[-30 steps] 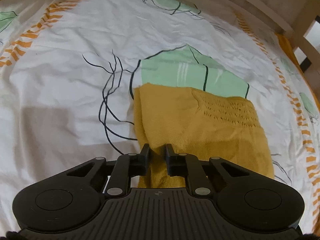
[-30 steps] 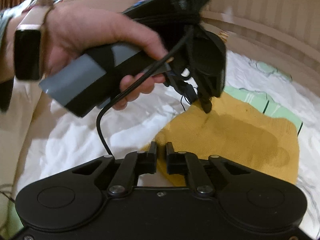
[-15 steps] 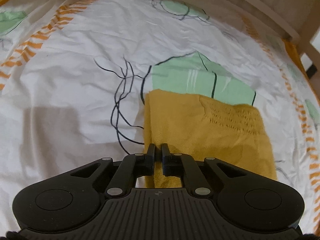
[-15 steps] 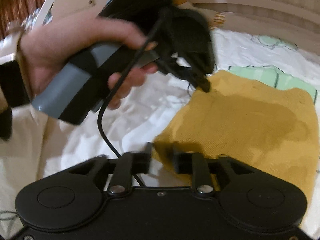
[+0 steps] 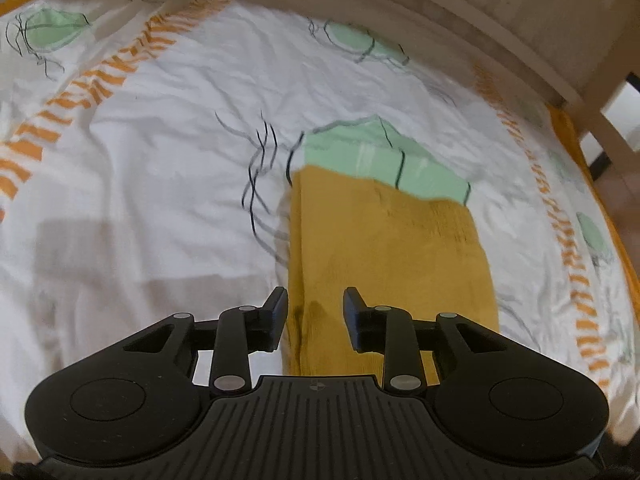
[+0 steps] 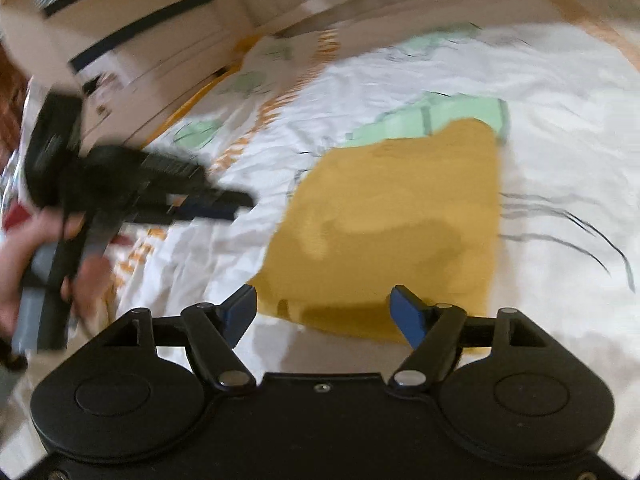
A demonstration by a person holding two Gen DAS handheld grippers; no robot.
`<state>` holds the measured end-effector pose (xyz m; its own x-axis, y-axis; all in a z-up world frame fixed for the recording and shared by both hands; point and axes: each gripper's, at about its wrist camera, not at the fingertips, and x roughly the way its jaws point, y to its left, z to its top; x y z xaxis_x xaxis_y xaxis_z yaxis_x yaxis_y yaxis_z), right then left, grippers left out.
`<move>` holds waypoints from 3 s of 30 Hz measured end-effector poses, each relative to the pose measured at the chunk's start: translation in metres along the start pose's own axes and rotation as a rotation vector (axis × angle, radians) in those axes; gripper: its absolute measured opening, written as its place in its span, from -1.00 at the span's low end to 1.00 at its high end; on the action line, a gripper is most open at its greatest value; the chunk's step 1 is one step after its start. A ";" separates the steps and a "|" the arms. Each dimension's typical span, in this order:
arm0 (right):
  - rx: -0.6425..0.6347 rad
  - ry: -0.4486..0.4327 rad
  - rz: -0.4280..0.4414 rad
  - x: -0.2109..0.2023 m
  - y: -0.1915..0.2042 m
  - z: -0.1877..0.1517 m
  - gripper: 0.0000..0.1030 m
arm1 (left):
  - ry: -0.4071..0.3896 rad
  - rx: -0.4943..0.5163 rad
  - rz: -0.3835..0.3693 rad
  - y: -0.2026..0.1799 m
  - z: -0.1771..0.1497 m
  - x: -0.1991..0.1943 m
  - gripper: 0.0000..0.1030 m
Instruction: Fold small clothes
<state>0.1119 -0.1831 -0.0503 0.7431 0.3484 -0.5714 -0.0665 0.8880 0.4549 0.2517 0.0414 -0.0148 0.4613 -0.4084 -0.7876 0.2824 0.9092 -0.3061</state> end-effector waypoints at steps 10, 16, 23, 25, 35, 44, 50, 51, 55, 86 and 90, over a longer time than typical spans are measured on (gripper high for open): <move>0.181 -0.003 -0.066 -0.013 -0.045 0.006 0.75 | 0.059 -0.030 -0.088 0.007 -0.032 0.006 -0.19; 0.255 -0.019 -0.059 -0.012 -0.060 0.009 0.93 | 0.122 -0.075 -0.093 0.013 -0.041 0.027 0.01; 0.281 -0.015 -0.057 -0.006 -0.071 0.010 0.99 | 0.186 -0.143 -0.126 0.022 -0.045 0.047 0.37; 0.292 -0.014 -0.052 -0.003 -0.075 0.011 0.99 | 0.183 -0.136 -0.125 0.019 -0.044 0.050 0.39; 0.360 -0.011 0.000 0.023 -0.114 0.032 0.99 | 0.199 -0.102 -0.142 0.004 -0.036 0.066 0.95; 0.390 0.000 0.110 0.060 -0.135 0.060 1.00 | 0.170 -0.147 -0.191 0.008 -0.023 0.075 0.95; 0.414 0.008 0.181 0.078 -0.142 0.068 1.00 | 0.167 -0.208 -0.256 0.016 -0.017 0.082 0.95; 0.412 0.011 0.193 0.080 -0.143 0.069 1.00 | 0.169 -0.209 -0.265 0.016 -0.017 0.083 0.95; 0.386 0.029 0.233 0.089 -0.144 0.075 1.00 | 0.181 -0.191 -0.269 0.012 -0.013 0.087 0.95; 0.250 0.158 0.267 0.114 -0.133 0.099 0.99 | 0.228 -0.198 -0.337 0.009 -0.024 0.086 -0.52; 0.250 0.153 0.238 0.110 -0.135 0.097 0.24 | 0.213 -0.199 -0.356 0.008 -0.027 0.083 -0.60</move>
<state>0.2675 -0.2941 -0.1086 0.6169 0.5939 -0.5164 -0.0464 0.6825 0.7294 0.2702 0.0169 -0.0972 0.1757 -0.6913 -0.7009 0.2156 0.7217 -0.6577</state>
